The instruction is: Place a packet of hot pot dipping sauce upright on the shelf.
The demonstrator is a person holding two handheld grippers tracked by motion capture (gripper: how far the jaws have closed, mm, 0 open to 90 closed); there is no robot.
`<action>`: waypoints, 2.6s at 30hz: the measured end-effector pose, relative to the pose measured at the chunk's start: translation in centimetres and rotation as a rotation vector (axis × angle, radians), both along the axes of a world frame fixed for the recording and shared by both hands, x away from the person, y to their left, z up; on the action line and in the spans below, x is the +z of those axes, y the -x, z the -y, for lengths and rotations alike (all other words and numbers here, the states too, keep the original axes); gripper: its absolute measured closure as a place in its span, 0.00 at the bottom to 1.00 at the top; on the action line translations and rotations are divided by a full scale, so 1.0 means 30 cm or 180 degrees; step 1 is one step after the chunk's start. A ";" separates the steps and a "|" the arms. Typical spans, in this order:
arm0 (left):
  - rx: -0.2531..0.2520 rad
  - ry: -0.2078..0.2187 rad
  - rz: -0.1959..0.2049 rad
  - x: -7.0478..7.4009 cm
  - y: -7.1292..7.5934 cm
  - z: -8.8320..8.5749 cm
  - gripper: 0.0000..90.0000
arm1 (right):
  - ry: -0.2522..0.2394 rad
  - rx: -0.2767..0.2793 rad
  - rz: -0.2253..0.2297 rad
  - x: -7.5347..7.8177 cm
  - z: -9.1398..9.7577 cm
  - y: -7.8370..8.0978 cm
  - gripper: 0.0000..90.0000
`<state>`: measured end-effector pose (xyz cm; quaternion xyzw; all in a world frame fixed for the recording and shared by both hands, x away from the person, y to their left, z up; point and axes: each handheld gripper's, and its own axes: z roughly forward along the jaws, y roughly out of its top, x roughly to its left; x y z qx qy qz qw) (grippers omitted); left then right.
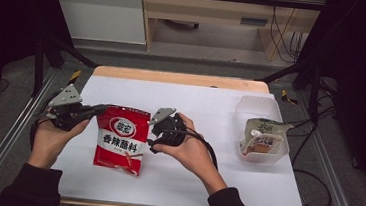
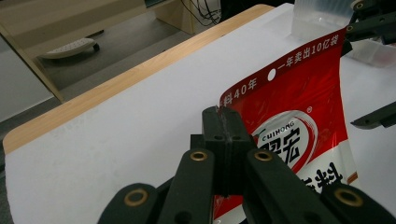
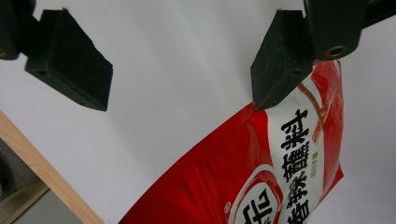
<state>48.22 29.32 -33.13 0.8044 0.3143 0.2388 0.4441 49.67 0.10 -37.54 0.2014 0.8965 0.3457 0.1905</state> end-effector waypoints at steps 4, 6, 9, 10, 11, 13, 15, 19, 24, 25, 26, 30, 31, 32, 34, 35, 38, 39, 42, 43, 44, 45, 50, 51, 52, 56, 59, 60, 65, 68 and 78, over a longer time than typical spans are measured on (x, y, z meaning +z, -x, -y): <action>-0.0031 -0.0032 0.0024 0.012 0.002 0.012 1.00 | -0.0005 -0.0001 0.0004 0.013 0.009 -0.006 0.24; -0.0042 -0.0048 0.0032 0.018 0.002 0.021 1.00 | -0.0014 -0.0001 -0.0010 0.019 0.012 -0.008 0.24; -0.0044 -0.0035 0.0062 0.029 0.002 0.032 1.00 | -0.0013 0.0002 -0.0014 0.029 0.016 -0.012 0.24; -0.0046 -0.0044 0.0068 0.034 0.002 0.035 1.00 | -0.0024 -0.0001 -0.0021 0.032 0.018 -0.013 0.24; -0.0048 -0.0035 0.0080 0.037 0.002 0.040 1.00 | -0.0032 -0.0022 -0.0021 0.036 0.019 -0.014 0.24; -0.0057 -0.0041 0.0094 0.046 0.003 0.047 1.00 | -0.0029 0.0006 -0.0022 0.043 0.023 -0.018 0.24; -0.0078 -0.0028 0.0099 0.053 0.004 0.054 1.00 | -0.0020 0.0008 -0.0019 0.051 0.025 -0.019 0.24; -0.0127 -0.0047 0.0128 0.069 0.007 0.070 1.00 | -0.0018 0.0040 -0.0010 0.068 0.030 -0.025 0.24; -0.0164 -0.0064 0.0153 0.079 0.009 0.091 1.00 | -0.0008 0.0090 -0.0022 0.085 0.036 -0.029 0.26; -0.0174 -0.0074 0.0158 0.083 0.010 0.099 1.00 | -0.0007 0.0091 -0.0021 0.088 0.038 -0.030 0.26; -0.0194 -0.0086 0.0162 0.088 0.010 0.107 1.00 | -0.0005 0.0109 -0.0043 0.094 0.045 -0.033 0.27; -0.0230 -0.0106 0.0205 0.102 0.012 0.133 1.00 | -0.0033 0.0122 -0.0080 0.104 0.061 -0.036 0.29; -0.0247 -0.0128 0.0198 0.106 0.012 0.138 1.00 | -0.0044 0.0145 -0.0090 0.106 0.066 -0.036 0.30; -0.0248 -0.0113 0.0214 0.109 0.013 0.144 1.00 | -0.0057 0.0160 -0.0102 0.109 0.069 -0.035 0.31; -0.0276 -0.0127 0.0222 0.115 0.014 0.154 1.00 | -0.0056 0.0174 -0.0101 0.114 0.075 -0.033 0.32; -0.0280 -0.0132 0.0224 0.118 0.014 0.159 1.00 | -0.0049 0.0183 -0.0112 0.117 0.078 -0.032 0.33; -0.0306 -0.0135 0.0237 0.122 0.015 0.173 1.00 | -0.0047 0.0207 -0.0121 0.123 0.082 -0.032 0.35; -0.0318 -0.0155 0.0242 0.124 0.015 0.176 1.00 | -0.0041 0.0230 -0.0120 0.125 0.084 -0.033 0.36; -0.0331 -0.0146 0.0248 0.127 0.016 0.187 1.00 | -0.0058 0.0252 -0.0139 0.132 0.086 -0.036 0.40; -0.0343 -0.0167 0.0252 0.130 0.016 0.188 1.00 | -0.0057 0.0271 -0.0148 0.136 0.087 -0.036 0.43; -0.0354 -0.0172 0.0256 0.131 0.017 0.191 1.00 | -0.0071 0.0288 -0.0153 0.138 0.086 -0.037 0.45; -0.0356 -0.0171 0.0255 0.131 0.018 0.194 1.00 | -0.0071 0.0309 -0.0164 0.140 0.085 -0.036 0.47; -0.0370 -0.0175 0.0252 0.131 0.019 0.200 1.00 | -0.0049 0.0416 -0.0235 0.147 0.074 -0.035 0.59; -0.0375 -0.0167 0.0249 0.130 0.020 0.202 1.00 | -0.0043 0.0423 -0.0259 0.147 0.071 -0.035 0.61; -0.0375 -0.0167 0.0249 0.130 0.020 0.202 1.00 | -0.0043 0.0423 -0.0259 0.147 0.071 -0.035 0.61; -0.0396 -0.0186 0.0248 0.129 0.021 0.208 1.00 | 0.0046 0.0528 -0.0343 0.146 0.055 -0.036 0.71; -0.0403 -0.0175 0.0247 0.128 0.023 0.211 1.00 | 0.0092 0.0562 -0.0376 0.146 0.043 -0.035 0.75; -0.0397 -0.0152 0.0248 0.128 0.023 0.212 1.00 | 0.0101 0.0574 -0.0381 0.145 0.040 -0.035 0.77; -0.0406 -0.0132 0.0240 0.127 0.023 0.213 1.00 | 0.0104 0.0554 -0.0453 0.144 0.039 -0.043 0.89; -0.0412 -0.0135 0.0232 0.124 0.021 0.210 1.00 | 0.0116 0.0575 -0.0486 0.144 0.041 -0.046 0.98; -0.0419 0.0011 0.0111 0.106 0.007 0.174 0.83 | 0.0073 0.0581 -0.0543 0.137 0.043 -0.055 0.99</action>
